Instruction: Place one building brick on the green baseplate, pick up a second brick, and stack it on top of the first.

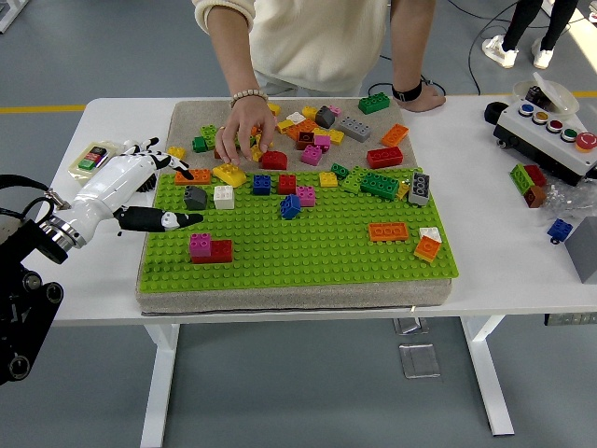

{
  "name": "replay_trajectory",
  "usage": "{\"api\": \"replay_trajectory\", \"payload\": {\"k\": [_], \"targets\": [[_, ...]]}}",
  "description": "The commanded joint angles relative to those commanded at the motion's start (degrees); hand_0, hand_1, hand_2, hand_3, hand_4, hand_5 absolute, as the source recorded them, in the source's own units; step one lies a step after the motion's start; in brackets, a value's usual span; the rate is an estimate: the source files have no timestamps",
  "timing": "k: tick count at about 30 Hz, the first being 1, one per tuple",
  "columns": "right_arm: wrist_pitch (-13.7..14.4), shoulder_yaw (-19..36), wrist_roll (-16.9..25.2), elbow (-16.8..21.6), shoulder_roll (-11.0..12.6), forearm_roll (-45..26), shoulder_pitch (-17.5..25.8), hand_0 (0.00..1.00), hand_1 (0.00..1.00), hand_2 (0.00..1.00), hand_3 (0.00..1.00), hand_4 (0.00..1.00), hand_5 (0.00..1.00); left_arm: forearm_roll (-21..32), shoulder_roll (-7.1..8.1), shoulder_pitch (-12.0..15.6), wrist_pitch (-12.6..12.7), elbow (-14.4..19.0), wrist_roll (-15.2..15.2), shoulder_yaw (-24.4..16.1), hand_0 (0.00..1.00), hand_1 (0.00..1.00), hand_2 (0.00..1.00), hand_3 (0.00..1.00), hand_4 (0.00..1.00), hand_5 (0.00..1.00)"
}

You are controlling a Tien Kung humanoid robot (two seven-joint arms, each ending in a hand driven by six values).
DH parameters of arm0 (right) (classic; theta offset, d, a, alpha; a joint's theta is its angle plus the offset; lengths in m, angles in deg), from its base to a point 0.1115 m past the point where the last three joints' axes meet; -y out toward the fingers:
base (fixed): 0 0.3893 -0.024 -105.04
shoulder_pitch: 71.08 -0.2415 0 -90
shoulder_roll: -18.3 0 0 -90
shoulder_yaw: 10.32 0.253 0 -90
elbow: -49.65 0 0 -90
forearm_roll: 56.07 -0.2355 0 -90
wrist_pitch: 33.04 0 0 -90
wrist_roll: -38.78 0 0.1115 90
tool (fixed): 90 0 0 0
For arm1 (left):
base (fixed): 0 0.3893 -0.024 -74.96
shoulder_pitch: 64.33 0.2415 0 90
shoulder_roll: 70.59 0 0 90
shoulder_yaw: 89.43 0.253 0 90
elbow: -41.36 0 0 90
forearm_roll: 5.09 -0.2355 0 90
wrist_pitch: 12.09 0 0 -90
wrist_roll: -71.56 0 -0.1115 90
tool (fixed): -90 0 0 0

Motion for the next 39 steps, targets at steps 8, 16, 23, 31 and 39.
{"api": "replay_trajectory", "payload": {"k": [8,16,23,31,39], "targets": [[0.16,0.39,0.06,0.0,0.03,0.02,0.17,0.742,0.659,0.711,0.596,0.917,0.504,0.57,0.09,-0.09,-0.12,-0.02,-0.02,-0.22,0.972,0.776,0.744,0.634,0.998,0.602],[0.25,0.35,-0.14,0.0,0.07,0.12,-0.07,0.742,0.659,0.712,0.596,0.919,0.505,1.16,0.22,-0.48,-0.08,-0.17,-0.22,-0.78,0.97,0.773,0.744,0.638,0.998,0.608],[0.34,0.41,-0.03,0.0,0.07,0.16,-0.13,0.742,0.659,0.712,0.595,0.918,0.504,1.48,0.23,-0.53,0.11,-0.23,-0.37,-1.01,0.969,0.773,0.743,0.638,0.998,0.61],[0.41,0.79,0.2,0.0,-0.01,0.13,-0.26,0.737,0.659,0.712,0.595,0.918,0.505,1.72,0.25,-0.78,0.19,-0.15,-0.41,-1.3,0.966,0.771,0.742,0.637,0.998,0.601],[0.6,0.98,0.31,0.0,-0.03,0.03,-0.37,0.741,0.66,0.711,0.596,0.918,0.505,1.77,0.18,-0.96,0.09,-0.1,-0.45,-1.35,0.965,0.771,0.742,0.64,0.998,0.598]]}}
